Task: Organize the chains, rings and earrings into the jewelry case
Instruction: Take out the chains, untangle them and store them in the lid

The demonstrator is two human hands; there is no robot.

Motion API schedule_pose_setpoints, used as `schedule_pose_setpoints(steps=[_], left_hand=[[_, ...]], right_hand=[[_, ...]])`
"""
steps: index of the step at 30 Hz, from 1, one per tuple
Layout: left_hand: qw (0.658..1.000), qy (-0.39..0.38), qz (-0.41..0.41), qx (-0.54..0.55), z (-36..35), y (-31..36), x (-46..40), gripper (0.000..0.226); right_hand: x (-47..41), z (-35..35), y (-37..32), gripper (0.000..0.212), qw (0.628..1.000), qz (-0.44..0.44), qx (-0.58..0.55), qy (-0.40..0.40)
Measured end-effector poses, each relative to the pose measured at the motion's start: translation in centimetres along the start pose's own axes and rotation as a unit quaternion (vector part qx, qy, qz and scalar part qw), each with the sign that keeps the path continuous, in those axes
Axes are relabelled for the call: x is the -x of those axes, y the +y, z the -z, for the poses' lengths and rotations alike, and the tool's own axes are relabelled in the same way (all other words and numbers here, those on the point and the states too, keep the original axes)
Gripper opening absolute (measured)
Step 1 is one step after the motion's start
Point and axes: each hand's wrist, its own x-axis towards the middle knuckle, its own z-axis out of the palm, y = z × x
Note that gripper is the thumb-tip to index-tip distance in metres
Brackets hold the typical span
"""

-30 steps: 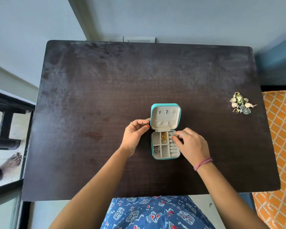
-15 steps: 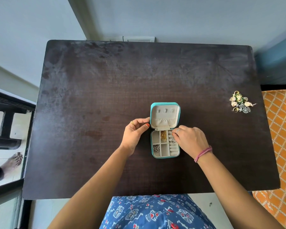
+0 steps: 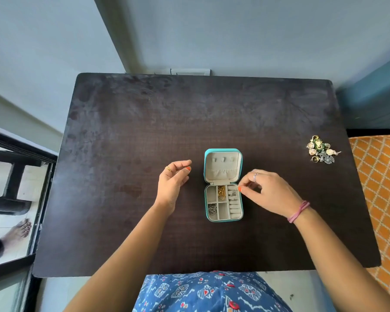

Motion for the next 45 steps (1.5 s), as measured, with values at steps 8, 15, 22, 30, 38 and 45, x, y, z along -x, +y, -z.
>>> schedule_pose_setpoints(steps=[8,15,22,30,38,45], left_hand=[[0.995,-0.056,-0.067,-0.042,-1.7,3.0,1.5,0.023],[0.969,-0.193,-0.117,-0.102,-4.7,6.3,3.8,0.023],[0.929,-0.249,-0.204,-0.182,-6.4,10.7,5.2,0.018],[0.936,-0.236,-0.210,-0.156,-5.2,15.5,6.2,0.020],[0.954,-0.219,-0.202,-0.039,-5.5,18.6,8.1,0.018],[0.947,-0.240,-0.210,-0.033,-5.2,21.3,8.5,0.039]], right_hand=[[1.1,5.5,-2.5,0.007,0.998,0.061,0.001,-0.024],[-0.3,6.8,-4.4,0.009,0.976,0.077,-0.200,0.029],[-0.9,8.1,-7.3,0.009,0.941,0.104,-0.310,0.087],[-0.7,10.4,-10.2,0.006,0.882,0.100,-0.449,0.103],[-0.5,11.6,-11.1,0.011,0.854,0.126,-0.500,0.074],[-0.7,12.0,-11.2,0.019,0.833,0.131,-0.534,0.067]])
